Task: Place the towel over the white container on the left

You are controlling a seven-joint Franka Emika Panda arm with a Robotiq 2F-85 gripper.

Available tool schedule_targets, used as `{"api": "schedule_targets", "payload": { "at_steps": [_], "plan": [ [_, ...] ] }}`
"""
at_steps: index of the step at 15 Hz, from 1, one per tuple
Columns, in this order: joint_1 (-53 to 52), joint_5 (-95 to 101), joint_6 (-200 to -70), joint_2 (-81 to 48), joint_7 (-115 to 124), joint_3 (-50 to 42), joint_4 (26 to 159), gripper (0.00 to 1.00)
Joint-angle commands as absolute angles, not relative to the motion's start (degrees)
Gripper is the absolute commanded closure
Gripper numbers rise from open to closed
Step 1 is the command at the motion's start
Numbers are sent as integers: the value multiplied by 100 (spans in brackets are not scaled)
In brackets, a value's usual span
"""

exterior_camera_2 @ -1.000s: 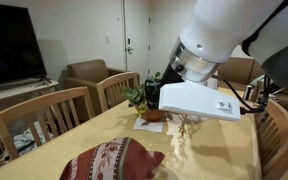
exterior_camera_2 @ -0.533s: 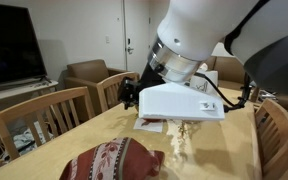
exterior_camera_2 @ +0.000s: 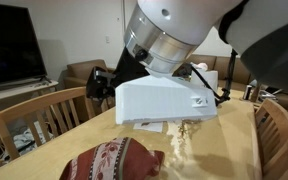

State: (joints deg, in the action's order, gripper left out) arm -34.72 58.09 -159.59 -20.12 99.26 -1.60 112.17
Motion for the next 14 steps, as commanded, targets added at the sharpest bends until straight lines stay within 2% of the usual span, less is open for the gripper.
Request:
{"api": "schedule_targets", "payload": {
  "at_steps": [1,7,10,11,12,14],
  "plan": [
    [-3282,5777,-16759,-2168,9957,-164,11073,0],
    [-2476,5222,-19206,-2724,9930,210,11196,0],
    [-1932,5258,-19586,-3013,10061,740,11254,0],
    [-1678,4295,-19581,-3062,9072,1140,11466,0],
    [-1550,5085,-19528,-3171,9922,1197,11278,0],
    [-1214,4995,-19379,-3262,9740,1622,11311,0]
  ]
}}
